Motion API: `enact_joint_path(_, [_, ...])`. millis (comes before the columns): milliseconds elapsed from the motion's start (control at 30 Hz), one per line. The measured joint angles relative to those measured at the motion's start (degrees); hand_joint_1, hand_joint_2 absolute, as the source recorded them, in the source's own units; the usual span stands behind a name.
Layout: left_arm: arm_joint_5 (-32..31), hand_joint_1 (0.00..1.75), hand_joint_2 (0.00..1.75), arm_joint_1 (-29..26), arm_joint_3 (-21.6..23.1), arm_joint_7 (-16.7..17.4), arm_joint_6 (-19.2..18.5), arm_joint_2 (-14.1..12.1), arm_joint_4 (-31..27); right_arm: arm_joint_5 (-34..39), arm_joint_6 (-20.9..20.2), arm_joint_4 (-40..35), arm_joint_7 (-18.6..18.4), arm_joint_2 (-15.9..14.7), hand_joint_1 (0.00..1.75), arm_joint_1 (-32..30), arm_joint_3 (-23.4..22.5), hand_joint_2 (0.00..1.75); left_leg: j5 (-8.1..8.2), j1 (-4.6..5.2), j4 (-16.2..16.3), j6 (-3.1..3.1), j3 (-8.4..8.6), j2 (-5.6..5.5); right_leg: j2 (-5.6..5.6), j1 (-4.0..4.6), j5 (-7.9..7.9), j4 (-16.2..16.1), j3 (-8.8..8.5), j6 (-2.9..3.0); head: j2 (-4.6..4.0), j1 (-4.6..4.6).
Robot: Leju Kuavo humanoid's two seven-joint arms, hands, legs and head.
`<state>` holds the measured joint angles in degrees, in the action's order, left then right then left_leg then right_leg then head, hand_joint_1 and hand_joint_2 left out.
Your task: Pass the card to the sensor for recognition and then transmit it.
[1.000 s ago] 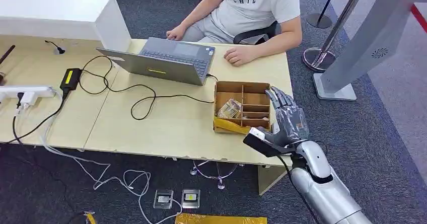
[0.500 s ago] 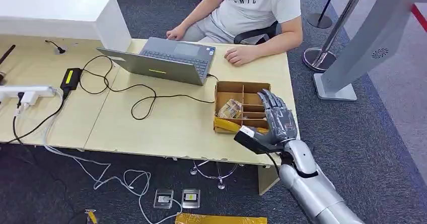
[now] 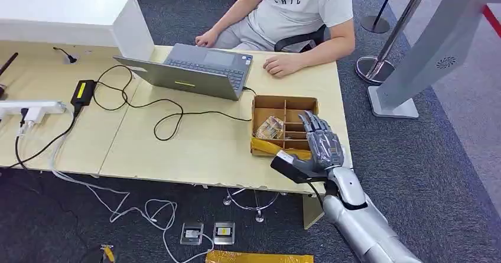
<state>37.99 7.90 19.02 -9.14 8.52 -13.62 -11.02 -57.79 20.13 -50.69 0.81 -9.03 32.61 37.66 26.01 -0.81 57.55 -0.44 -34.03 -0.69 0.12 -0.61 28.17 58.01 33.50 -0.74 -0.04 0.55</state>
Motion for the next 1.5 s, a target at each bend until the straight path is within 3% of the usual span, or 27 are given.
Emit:
enact_joint_path(433, [0.04, 0.0, 0.0, 0.19, 0.11, 0.59, 0.22, -0.02, 0.0, -0.15, -0.26, 1.09, 0.44, 0.02, 0.0, 0.65, 0.02, 1.75, 0.0, 0.0, 0.0, 0.0, 0.0, 0.0, 0.0, 0.0, 0.0, 0.0, 0.0, 0.0, 0.0, 0.0])
enact_joint_path(467, [0.07, 0.0, 0.0, 0.18, 0.11, 0.59, 0.24, -0.02, 0.0, -0.17, -0.33, 1.2, 0.48, 0.02, 1.06, 0.73, 0.02, 1.75, 0.0, 0.0, 0.0, 0.0, 0.0, 0.0, 0.0, 0.0, 0.0, 0.0, 0.0, 0.0, 0.02, 0.0])
enact_joint_path(500, [0.07, 0.0, 0.0, 0.18, 0.11, 0.59, 0.24, -0.02, 0.0, -0.15, -0.4, 1.29, 0.59, 0.02, 1.48, 0.8, 0.02, 1.75, 0.0, 0.0, 0.0, 0.0, 0.0, 0.0, 0.0, 0.0, 0.0, 0.0, 0.0, 0.0, 0.0, 0.0])
enact_joint_path(533, [0.09, 0.0, 0.0, 0.18, 0.13, 0.59, 0.24, -0.02, 0.0, -0.09, -0.39, 1.38, 0.78, 0.0, 1.75, 0.89, 0.02, 1.75, 0.0, 0.0, 0.0, 0.0, 0.0, 0.0, 0.0, 0.0, 0.0, 0.0, 0.0, 0.0, 0.0, 0.0])
enact_joint_path(1500, [1.42, 0.0, 0.0, 0.05, 0.96, 0.94, 1.29, -0.02, 0.0, 0.74, -1.95, 5.12, 1.88, -0.04, 1.75, 2.49, 0.11, 1.75, 0.0, 0.0, 0.0, 0.0, 0.01, -0.01, -0.01, 0.0, 0.0, 0.0, 0.0, 0.0, 0.0, 0.0])
